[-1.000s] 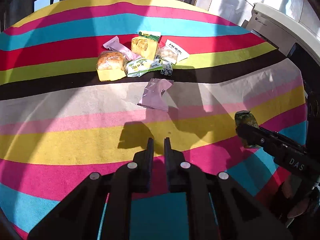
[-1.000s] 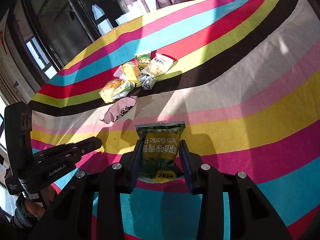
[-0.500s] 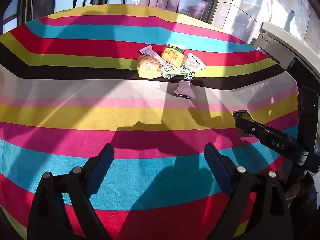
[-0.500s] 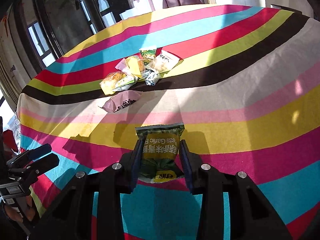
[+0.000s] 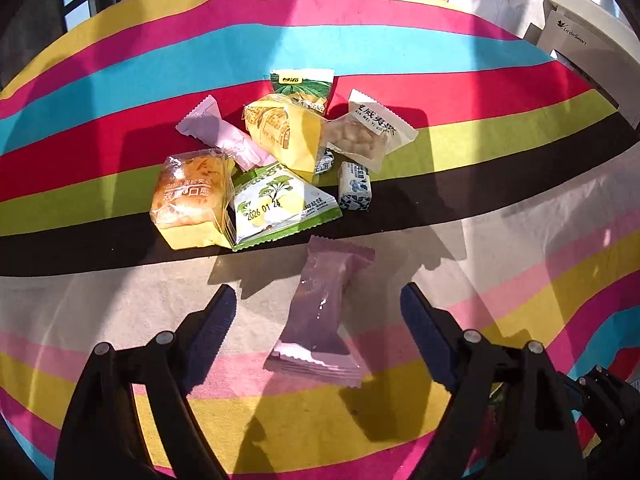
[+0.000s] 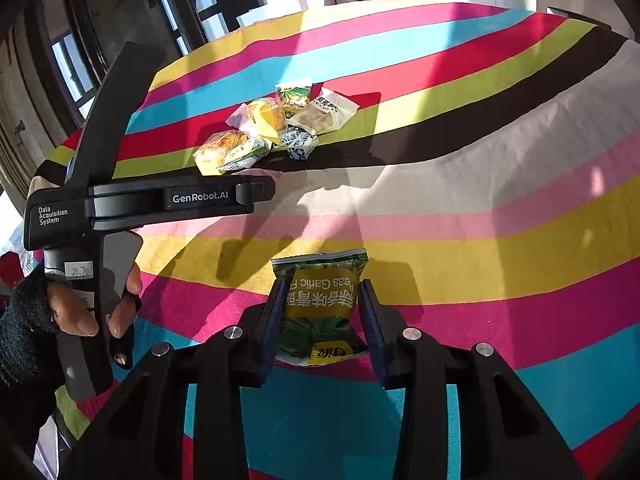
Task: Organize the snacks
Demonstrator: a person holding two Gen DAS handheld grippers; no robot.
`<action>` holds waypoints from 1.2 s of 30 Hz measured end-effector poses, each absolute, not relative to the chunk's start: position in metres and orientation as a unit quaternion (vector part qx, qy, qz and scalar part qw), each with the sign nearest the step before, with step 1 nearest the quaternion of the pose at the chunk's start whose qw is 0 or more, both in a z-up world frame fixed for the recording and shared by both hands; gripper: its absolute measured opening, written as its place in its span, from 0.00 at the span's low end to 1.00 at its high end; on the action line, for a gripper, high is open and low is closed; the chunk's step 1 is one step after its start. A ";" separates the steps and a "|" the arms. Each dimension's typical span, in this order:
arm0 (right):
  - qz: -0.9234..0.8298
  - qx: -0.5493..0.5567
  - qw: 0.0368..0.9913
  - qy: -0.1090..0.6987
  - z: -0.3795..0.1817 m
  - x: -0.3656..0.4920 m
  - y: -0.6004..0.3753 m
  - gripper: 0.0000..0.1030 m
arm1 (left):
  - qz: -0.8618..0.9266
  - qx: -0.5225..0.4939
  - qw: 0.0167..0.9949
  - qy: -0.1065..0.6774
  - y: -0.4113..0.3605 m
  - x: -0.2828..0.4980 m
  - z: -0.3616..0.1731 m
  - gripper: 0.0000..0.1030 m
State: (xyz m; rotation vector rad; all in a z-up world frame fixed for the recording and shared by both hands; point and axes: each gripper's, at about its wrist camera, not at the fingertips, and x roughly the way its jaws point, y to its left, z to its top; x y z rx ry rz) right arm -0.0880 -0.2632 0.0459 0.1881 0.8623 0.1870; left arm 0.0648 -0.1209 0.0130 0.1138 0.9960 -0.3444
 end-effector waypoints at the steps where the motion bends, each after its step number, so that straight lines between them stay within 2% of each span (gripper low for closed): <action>1: 0.092 0.095 0.901 0.414 0.046 -0.089 -0.264 0.37 | -0.158 0.075 0.869 0.462 -0.124 0.060 0.013 0.47; 2: 0.095 0.098 0.901 0.411 0.047 -0.090 -0.265 0.37 | -0.175 0.078 0.867 0.459 -0.125 0.054 0.012 0.26; 3: 0.099 0.102 0.902 0.407 0.048 -0.091 -0.266 0.37 | -0.190 0.070 0.867 0.455 -0.122 0.045 0.012 0.24; 12: 0.116 0.097 0.902 0.405 0.050 -0.092 -0.263 0.37 | -0.171 -0.053 0.892 0.415 -0.025 -0.066 0.020 0.20; 16: 0.104 0.064 0.901 0.417 0.051 -0.094 -0.251 0.37 | -0.153 -0.067 0.895 0.414 0.005 -0.099 0.022 0.20; 22: 0.121 0.102 0.877 0.455 0.046 -0.123 -0.229 0.39 | -0.144 -0.048 0.900 0.408 0.026 -0.131 0.023 0.20; 23: 0.130 0.094 0.874 0.458 0.048 -0.129 -0.223 0.45 | -0.145 -0.049 0.900 0.409 0.029 -0.134 0.021 0.20; 24: 0.140 0.083 0.875 0.455 0.052 -0.135 -0.219 0.73 | -0.144 -0.048 0.900 0.409 0.030 -0.136 0.020 0.20; 25: 0.151 0.069 0.883 0.438 0.059 -0.142 -0.218 0.84 | -0.143 -0.046 0.900 0.409 0.032 -0.137 0.019 0.20; 27: 0.191 0.012 0.883 0.428 0.070 -0.151 -0.215 0.85 | -0.144 -0.045 0.900 0.409 0.035 -0.141 0.019 0.20; 30: 0.246 -0.130 0.863 0.422 0.073 -0.157 -0.212 0.85 | -0.147 -0.041 0.897 0.414 0.038 -0.146 0.019 0.20; 34: 0.323 -0.307 0.790 0.422 0.048 -0.156 -0.213 0.85 | -0.148 -0.035 0.894 0.421 0.036 -0.142 0.017 0.21; 35: 0.353 -0.309 0.781 0.411 0.049 -0.153 -0.216 0.86 | -0.145 -0.031 0.894 0.424 0.035 -0.140 0.016 0.24; 36: 0.363 -0.313 0.779 0.404 0.050 -0.145 -0.216 0.86 | -0.144 -0.030 0.892 0.427 0.034 -0.137 0.016 0.31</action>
